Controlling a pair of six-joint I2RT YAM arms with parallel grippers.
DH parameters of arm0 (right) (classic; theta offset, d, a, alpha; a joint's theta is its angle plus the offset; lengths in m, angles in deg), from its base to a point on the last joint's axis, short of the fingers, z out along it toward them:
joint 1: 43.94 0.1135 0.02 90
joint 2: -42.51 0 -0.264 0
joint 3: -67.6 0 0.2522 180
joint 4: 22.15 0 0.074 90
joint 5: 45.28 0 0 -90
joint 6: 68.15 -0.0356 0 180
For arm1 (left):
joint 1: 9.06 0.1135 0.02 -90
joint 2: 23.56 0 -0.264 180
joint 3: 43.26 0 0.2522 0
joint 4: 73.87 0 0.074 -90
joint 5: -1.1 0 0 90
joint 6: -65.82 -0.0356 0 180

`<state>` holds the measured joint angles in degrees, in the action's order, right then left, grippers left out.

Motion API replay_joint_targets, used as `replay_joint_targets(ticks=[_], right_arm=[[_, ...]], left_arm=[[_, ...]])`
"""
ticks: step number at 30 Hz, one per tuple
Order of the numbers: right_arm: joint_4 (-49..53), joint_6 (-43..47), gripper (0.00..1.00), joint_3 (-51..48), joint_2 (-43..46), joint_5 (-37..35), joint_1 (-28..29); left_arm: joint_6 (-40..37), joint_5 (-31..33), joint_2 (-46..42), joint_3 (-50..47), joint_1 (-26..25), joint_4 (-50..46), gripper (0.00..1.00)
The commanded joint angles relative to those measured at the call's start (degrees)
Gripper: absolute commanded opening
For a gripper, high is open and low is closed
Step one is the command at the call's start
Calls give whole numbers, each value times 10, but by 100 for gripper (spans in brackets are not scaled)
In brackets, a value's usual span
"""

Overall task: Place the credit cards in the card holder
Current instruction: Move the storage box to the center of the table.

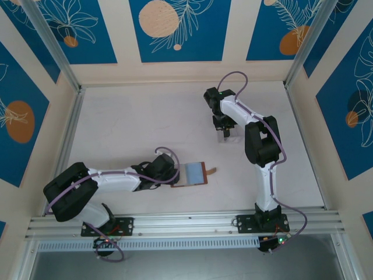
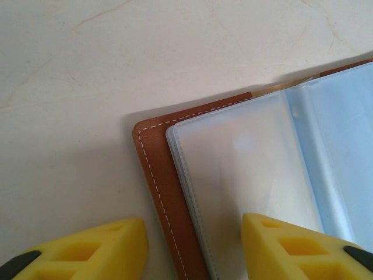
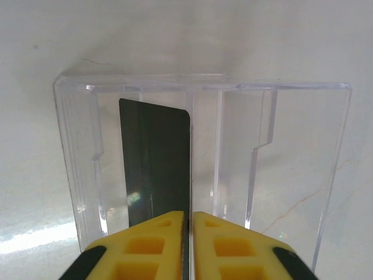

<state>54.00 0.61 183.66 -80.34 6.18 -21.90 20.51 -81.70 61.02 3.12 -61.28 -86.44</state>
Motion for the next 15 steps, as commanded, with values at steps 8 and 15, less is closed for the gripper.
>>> replay_joint_targets(ticks=[8,15], right_arm=[[3,-1,0,2,1,17,-2],[7,3,0,-4,36,26,0]], left_arm=[[8,-29,35,-14,6,-30,48],[8,-29,35,-17,9,-30,48]])
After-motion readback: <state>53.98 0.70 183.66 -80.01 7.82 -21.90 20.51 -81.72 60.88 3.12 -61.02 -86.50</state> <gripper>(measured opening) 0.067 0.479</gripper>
